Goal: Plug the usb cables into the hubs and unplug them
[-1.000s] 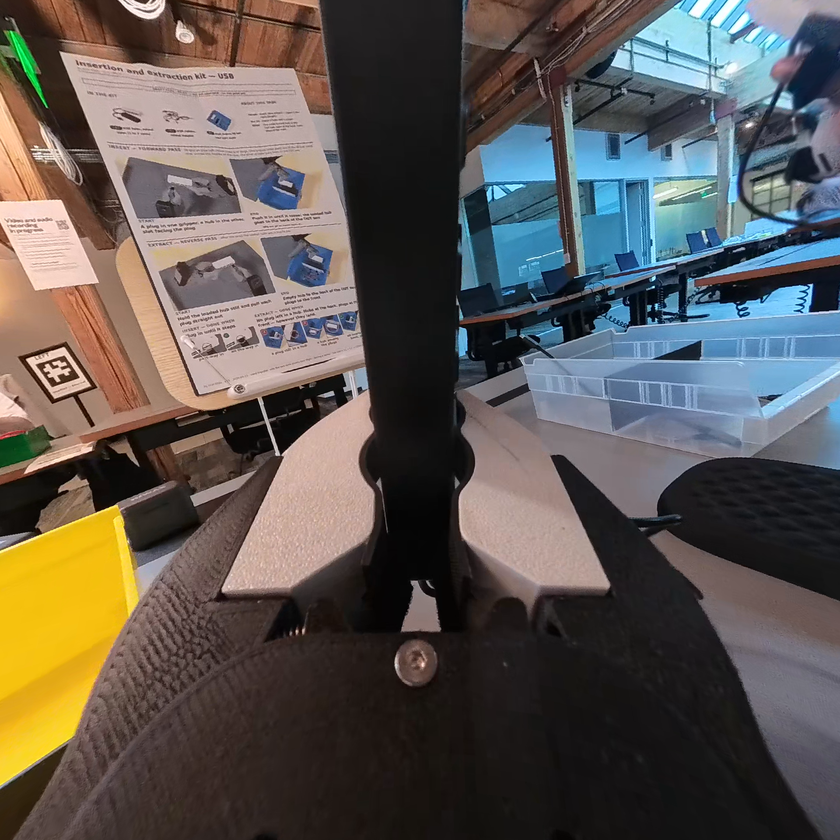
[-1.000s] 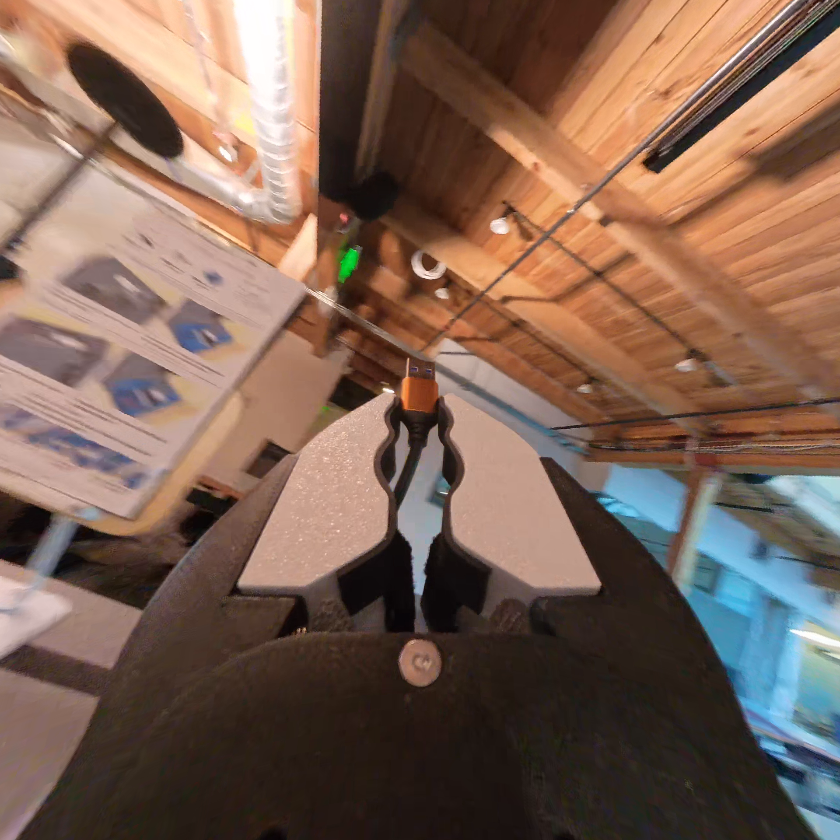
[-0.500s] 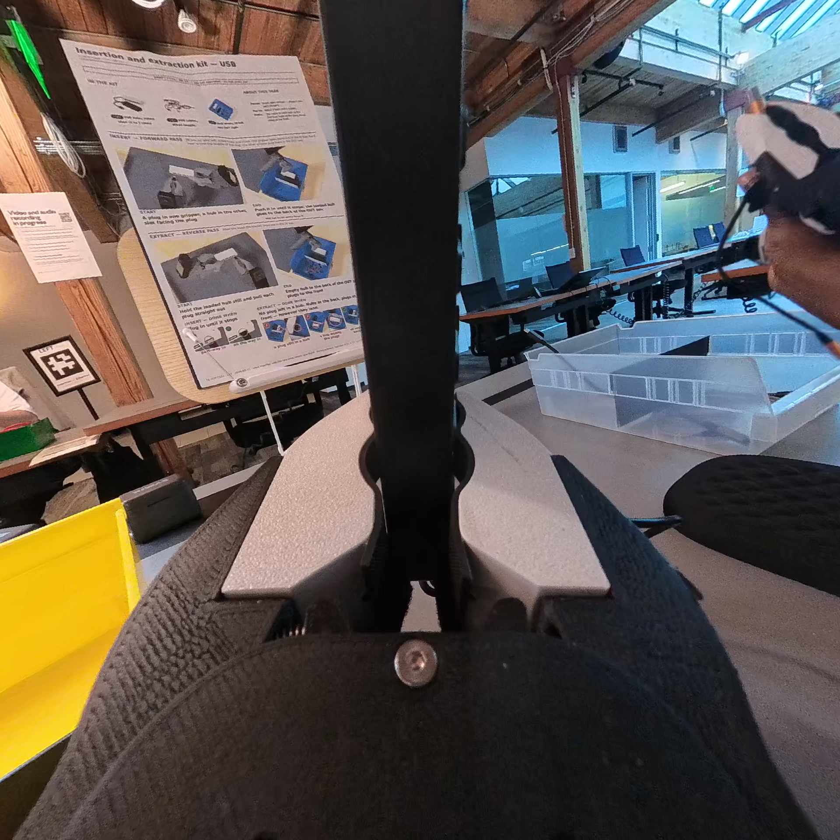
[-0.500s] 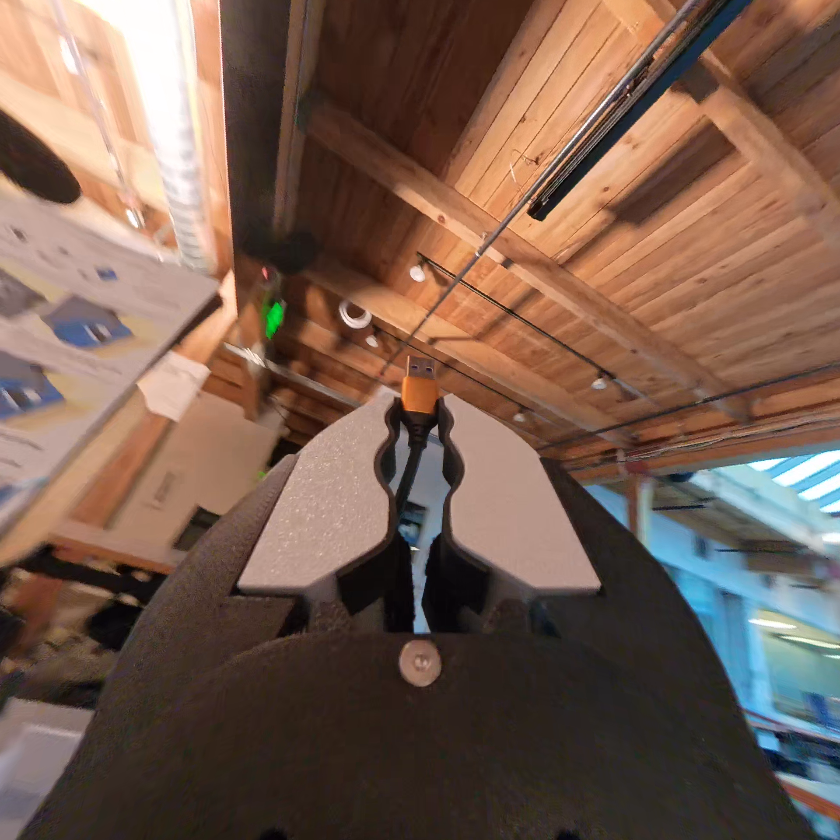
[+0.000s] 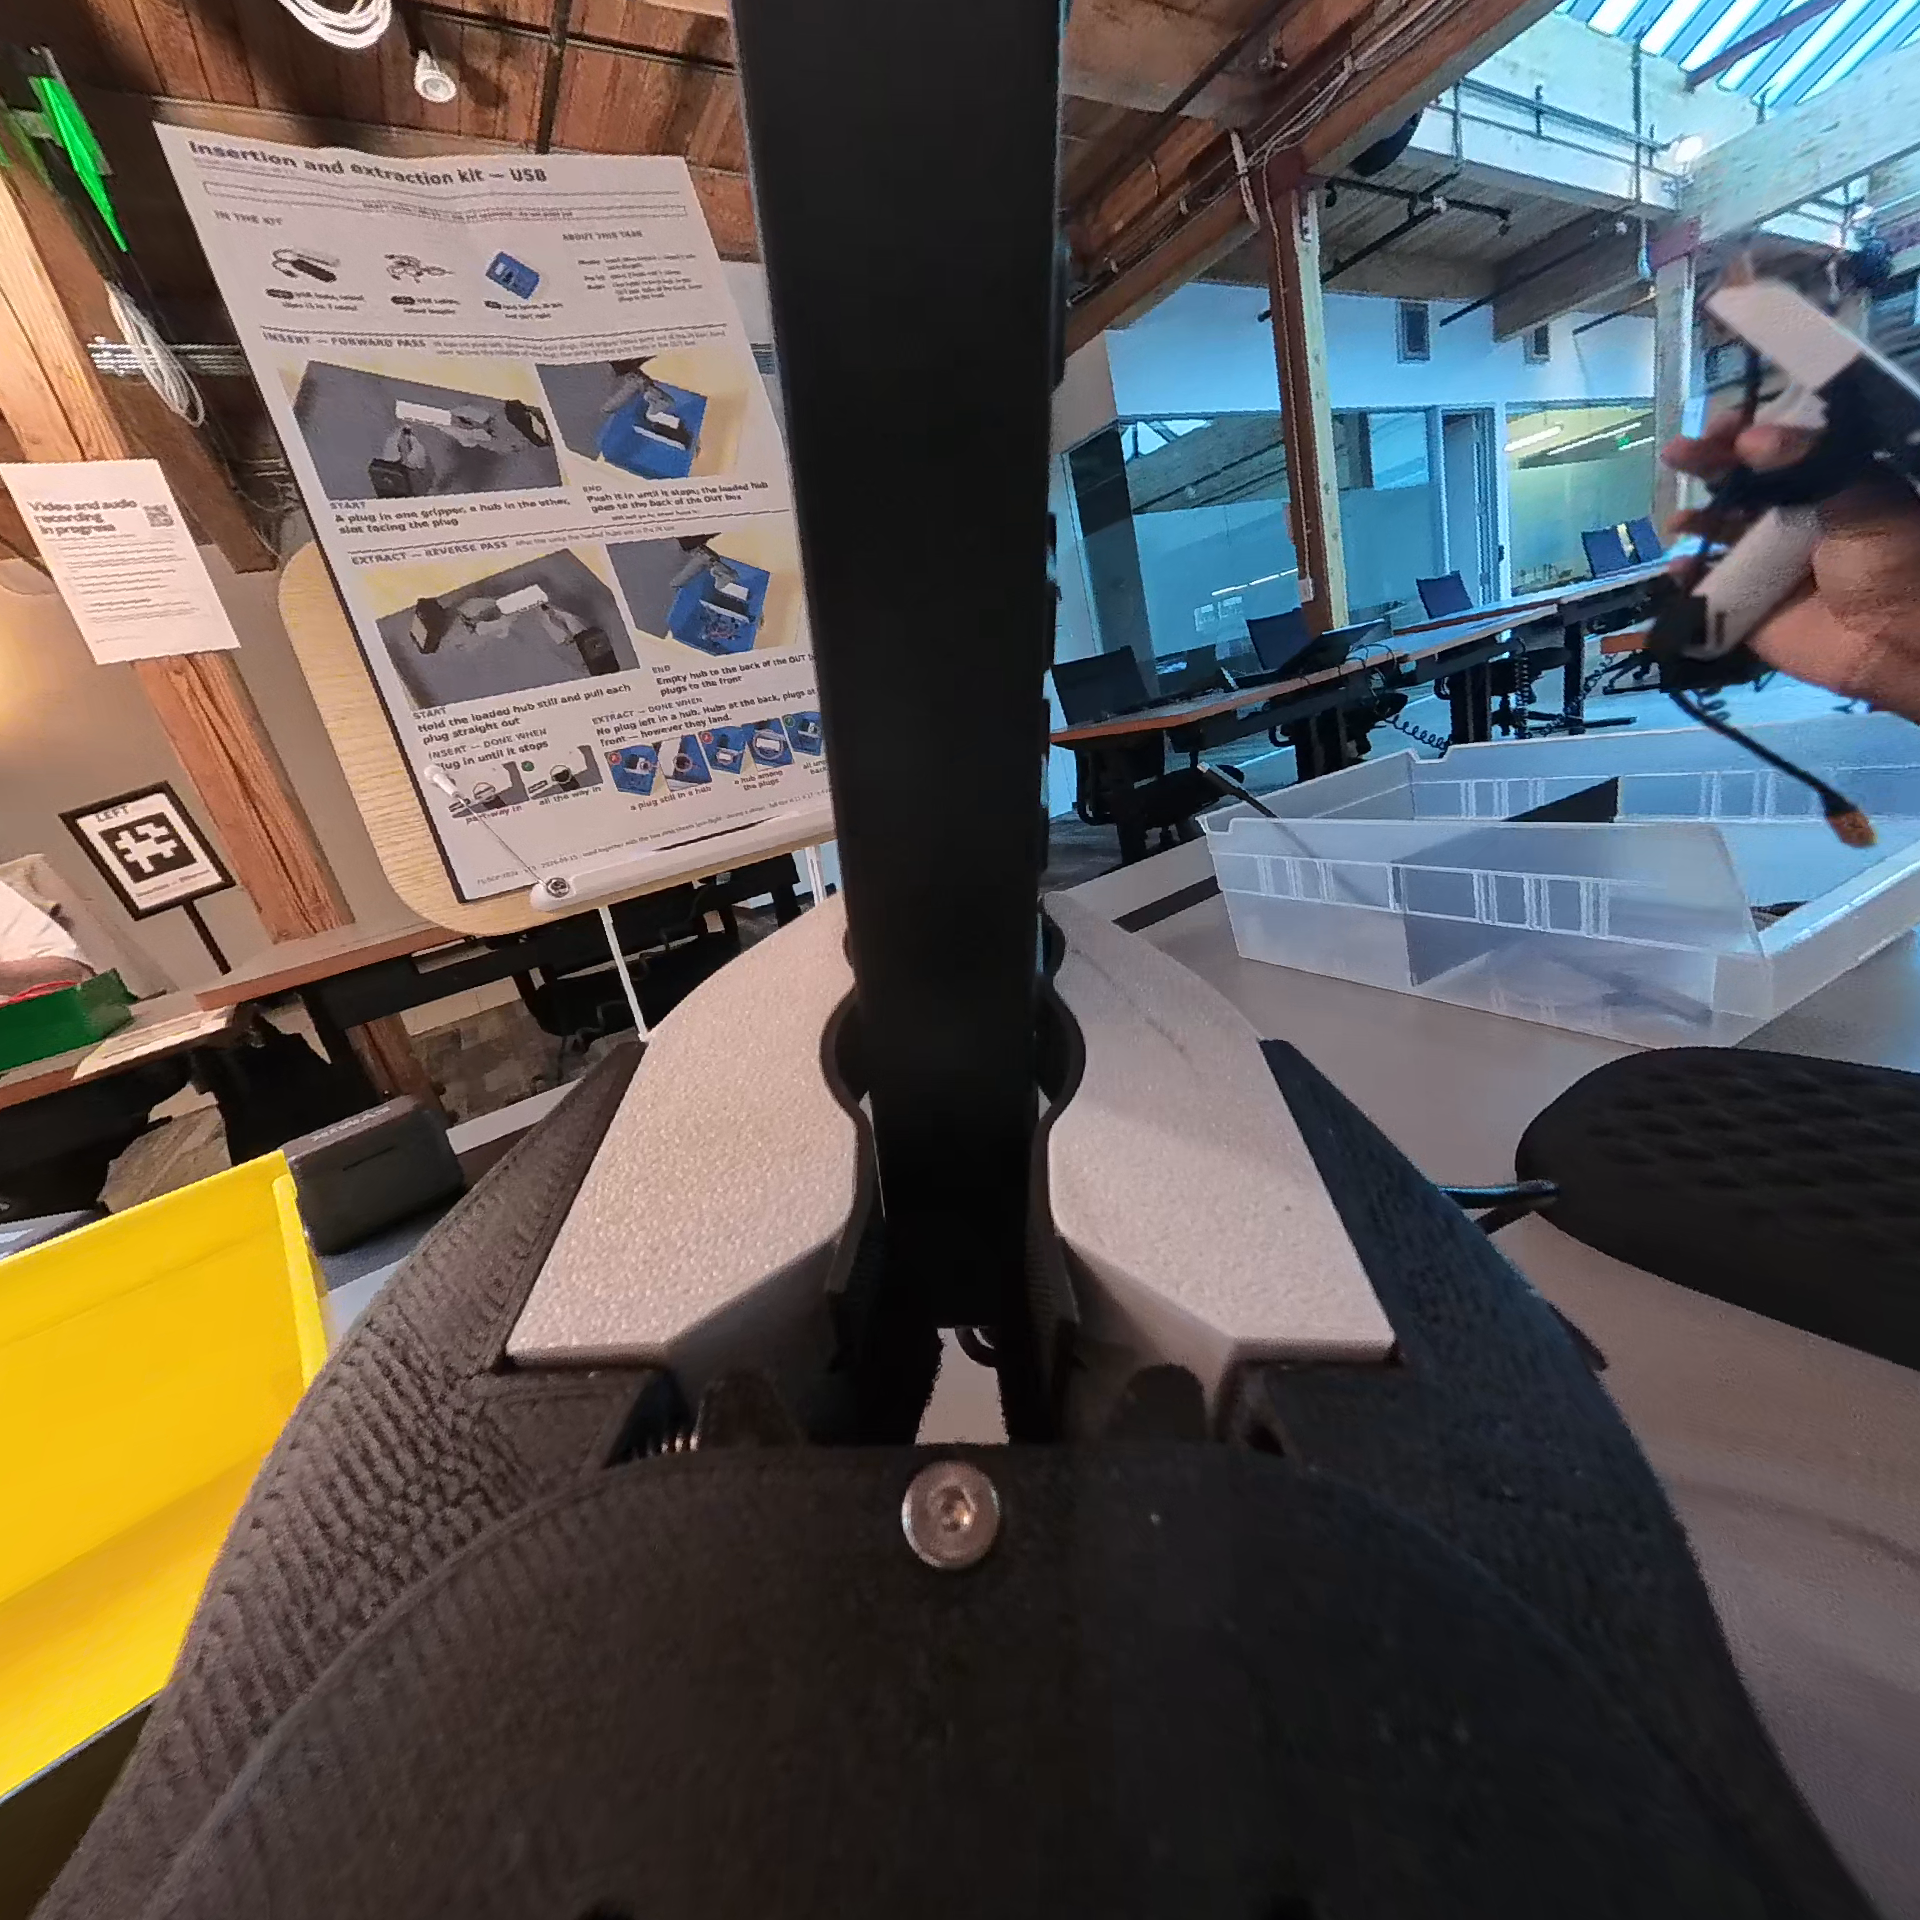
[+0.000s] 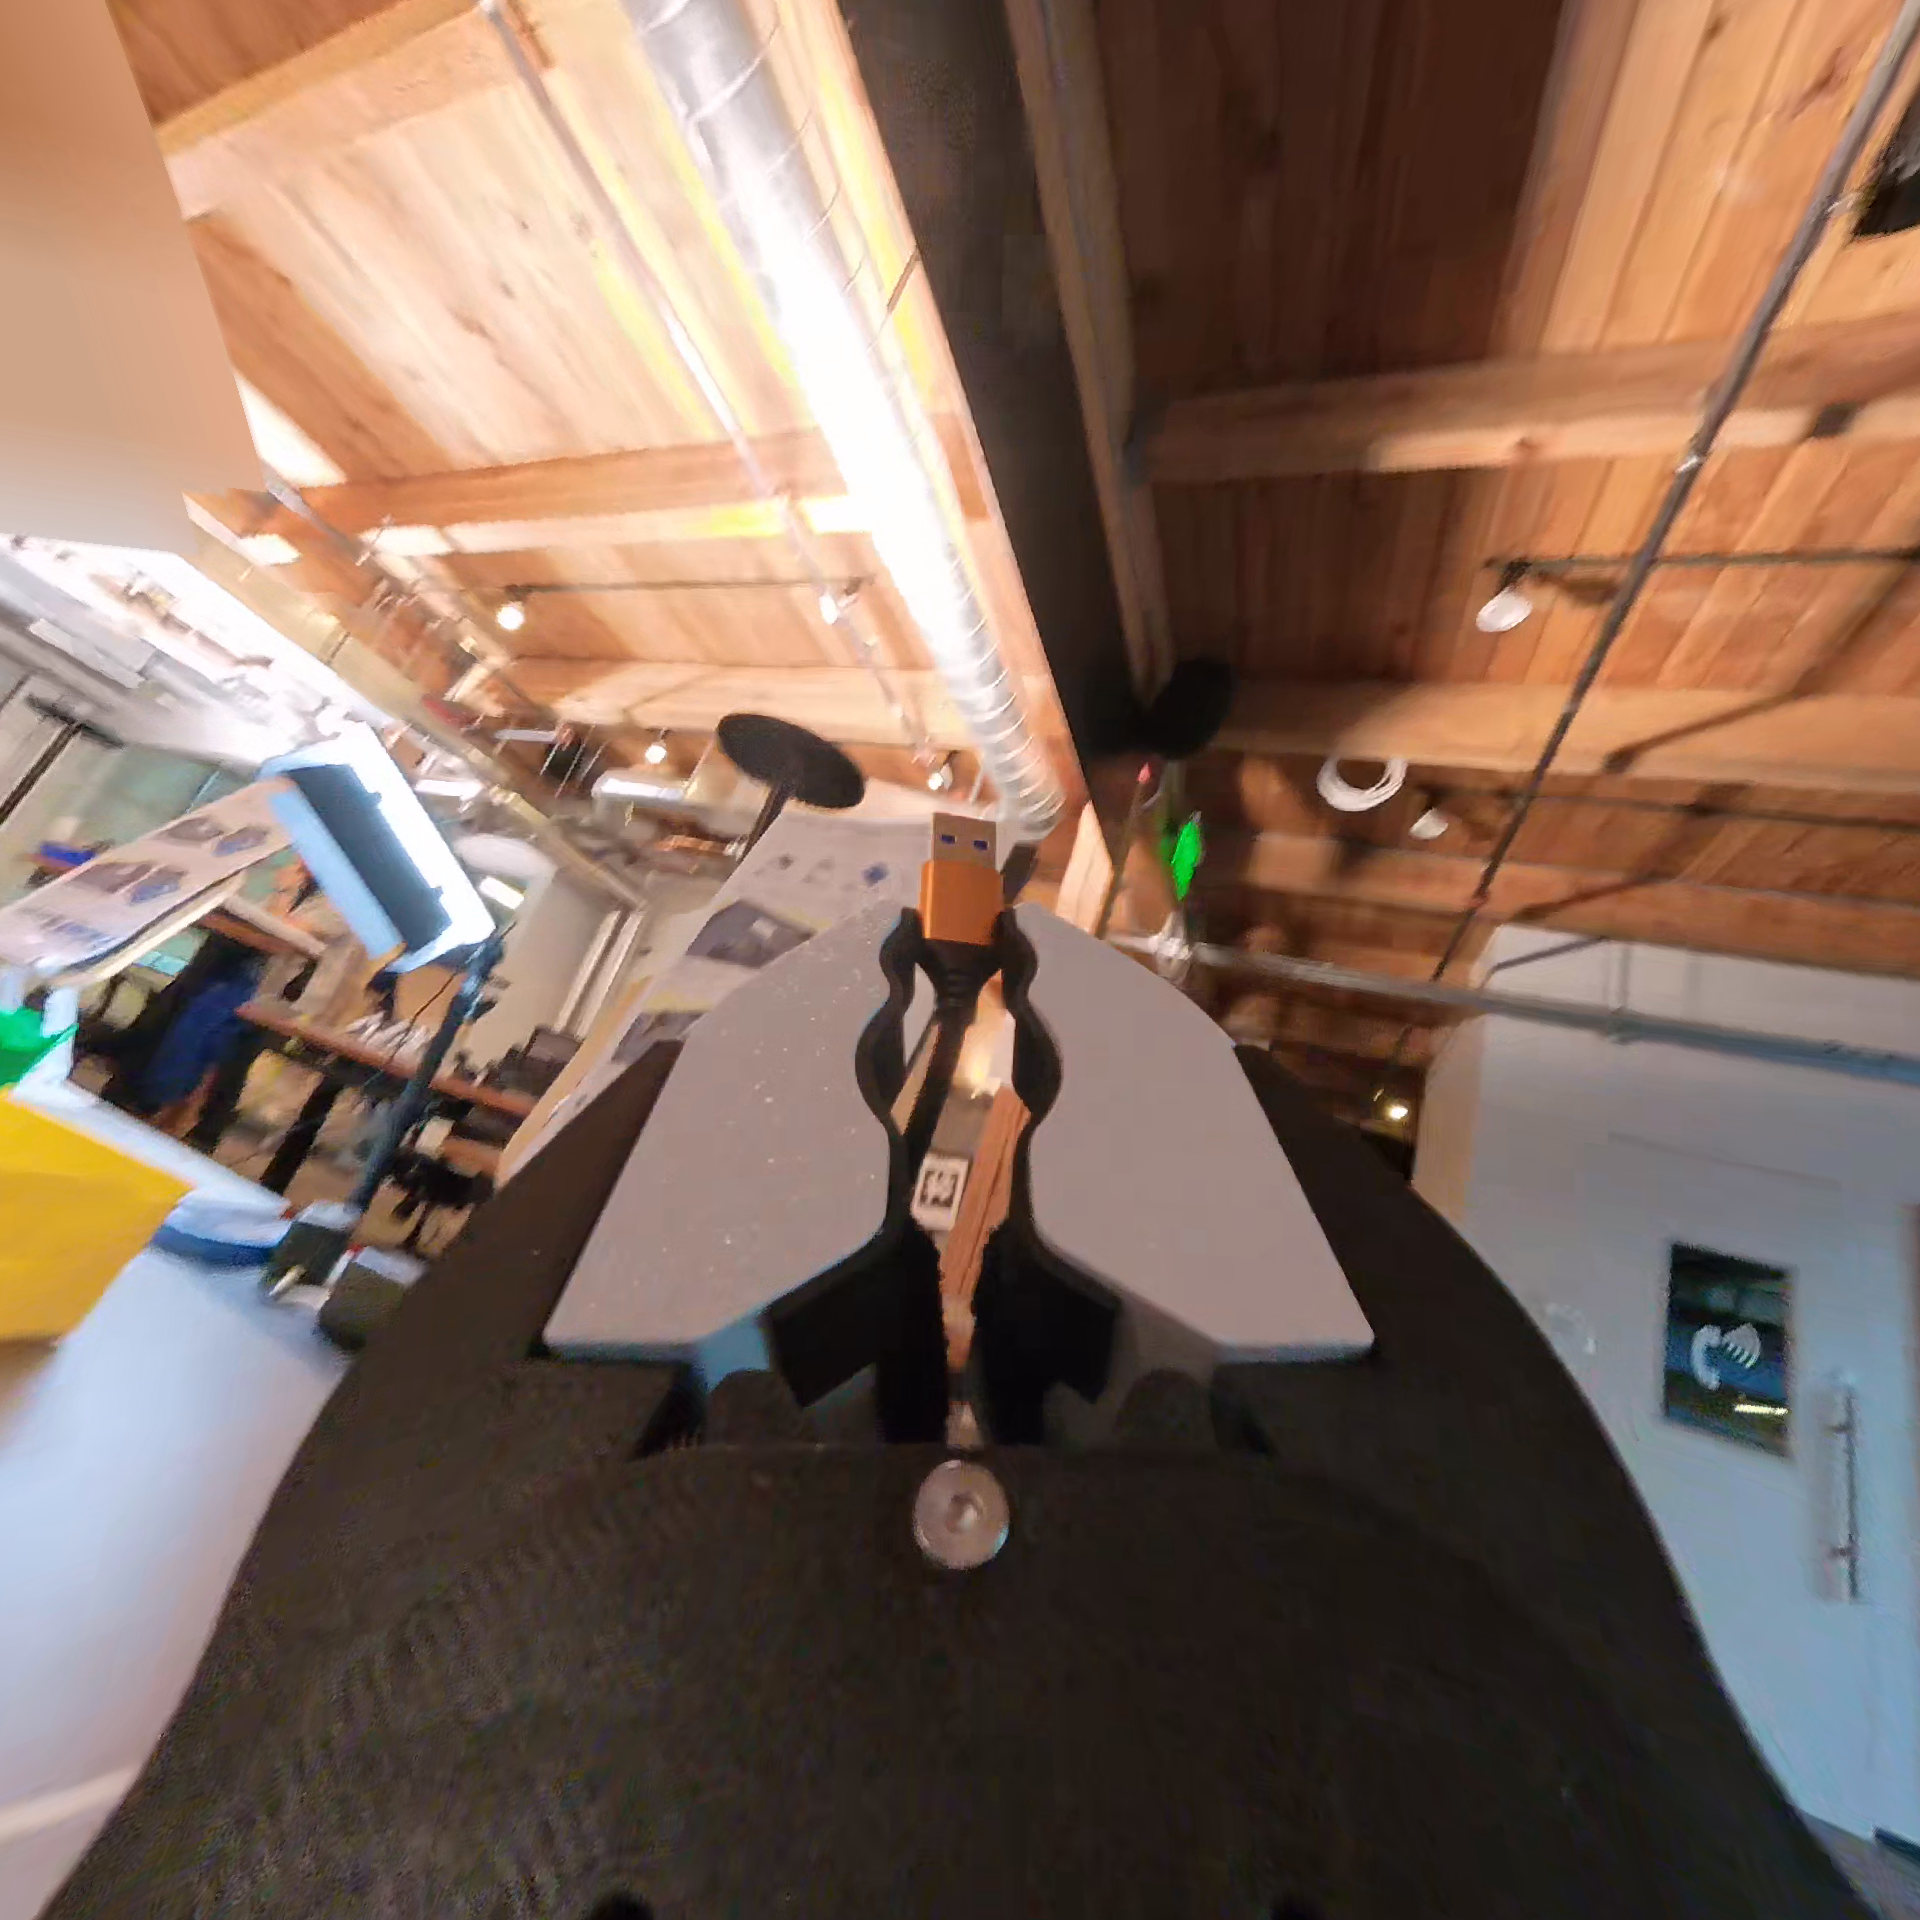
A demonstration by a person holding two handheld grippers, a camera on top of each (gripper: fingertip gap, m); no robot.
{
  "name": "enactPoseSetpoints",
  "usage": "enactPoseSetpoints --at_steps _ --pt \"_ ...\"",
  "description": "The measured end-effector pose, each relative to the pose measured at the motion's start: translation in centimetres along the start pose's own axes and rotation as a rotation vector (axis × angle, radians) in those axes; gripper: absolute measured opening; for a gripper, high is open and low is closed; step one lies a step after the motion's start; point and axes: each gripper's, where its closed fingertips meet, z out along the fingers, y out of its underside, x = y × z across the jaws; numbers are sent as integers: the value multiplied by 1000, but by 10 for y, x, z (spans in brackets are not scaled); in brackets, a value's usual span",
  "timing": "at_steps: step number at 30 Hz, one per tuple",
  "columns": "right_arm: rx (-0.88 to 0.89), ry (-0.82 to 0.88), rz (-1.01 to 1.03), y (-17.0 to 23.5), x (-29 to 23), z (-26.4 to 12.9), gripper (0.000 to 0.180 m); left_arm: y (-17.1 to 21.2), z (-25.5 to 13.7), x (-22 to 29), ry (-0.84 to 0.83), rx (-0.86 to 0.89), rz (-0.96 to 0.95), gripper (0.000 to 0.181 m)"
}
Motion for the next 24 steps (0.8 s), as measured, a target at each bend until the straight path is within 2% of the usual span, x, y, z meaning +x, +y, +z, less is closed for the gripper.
enactPoseSetpoints --at_steps 5,7,10,13,16,18,20,24 --pt "-155 -151 37 26 -39 -15 15 2 0 1 4 -8 4 27" --pt "-271 -222 54 40 -54 -22 15 2 0 1 3 -11 8 26" --pt "-538 -282 6 71 -68 -39 15 3 0 1 3 -15 7 27" --pt "-924 -294 -124 108 -67 -73 15 4 1 2 4 -15 8 27" --pt "-1259 -204 -208 127 -52 -110 15 3 2 2 4 -14 10 27" --pt "-1426 -97 -134 133 -43 -133 15 3 1 2 4 -14 10 27" --pt "-1545 32 -90 136 -31 -151 19 3 1 3 5 -15 11 27" --pt "-1674 129 -180 131 -19 -163 33 3 1 3 4 -16 16 27"
